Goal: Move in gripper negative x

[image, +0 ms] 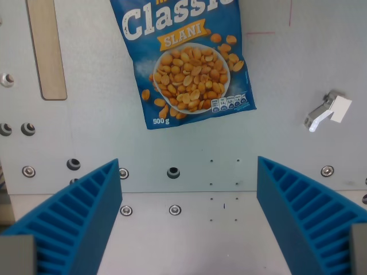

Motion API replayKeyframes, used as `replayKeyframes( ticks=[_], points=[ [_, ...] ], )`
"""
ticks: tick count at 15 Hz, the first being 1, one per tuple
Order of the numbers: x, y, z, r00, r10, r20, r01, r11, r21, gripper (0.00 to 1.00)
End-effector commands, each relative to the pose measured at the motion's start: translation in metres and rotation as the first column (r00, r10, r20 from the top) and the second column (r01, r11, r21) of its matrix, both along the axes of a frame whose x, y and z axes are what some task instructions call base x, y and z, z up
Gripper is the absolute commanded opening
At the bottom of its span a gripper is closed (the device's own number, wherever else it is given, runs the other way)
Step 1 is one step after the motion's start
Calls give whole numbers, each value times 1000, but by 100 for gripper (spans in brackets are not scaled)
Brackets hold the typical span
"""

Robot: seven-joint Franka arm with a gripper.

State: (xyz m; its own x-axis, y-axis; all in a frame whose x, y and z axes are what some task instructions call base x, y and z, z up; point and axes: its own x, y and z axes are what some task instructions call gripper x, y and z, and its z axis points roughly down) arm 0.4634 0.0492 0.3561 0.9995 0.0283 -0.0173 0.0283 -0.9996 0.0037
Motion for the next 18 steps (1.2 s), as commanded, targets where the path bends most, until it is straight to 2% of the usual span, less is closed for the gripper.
replayKeyframes(
  ticks=[1, 18],
  points=[
    [-5, 0, 3, 1000, -1, 7, 1, 1000, 0, 100],
    [-90, -3, 4, 1000, -1, 7, 1, 1000, 0, 100]
  ],
)
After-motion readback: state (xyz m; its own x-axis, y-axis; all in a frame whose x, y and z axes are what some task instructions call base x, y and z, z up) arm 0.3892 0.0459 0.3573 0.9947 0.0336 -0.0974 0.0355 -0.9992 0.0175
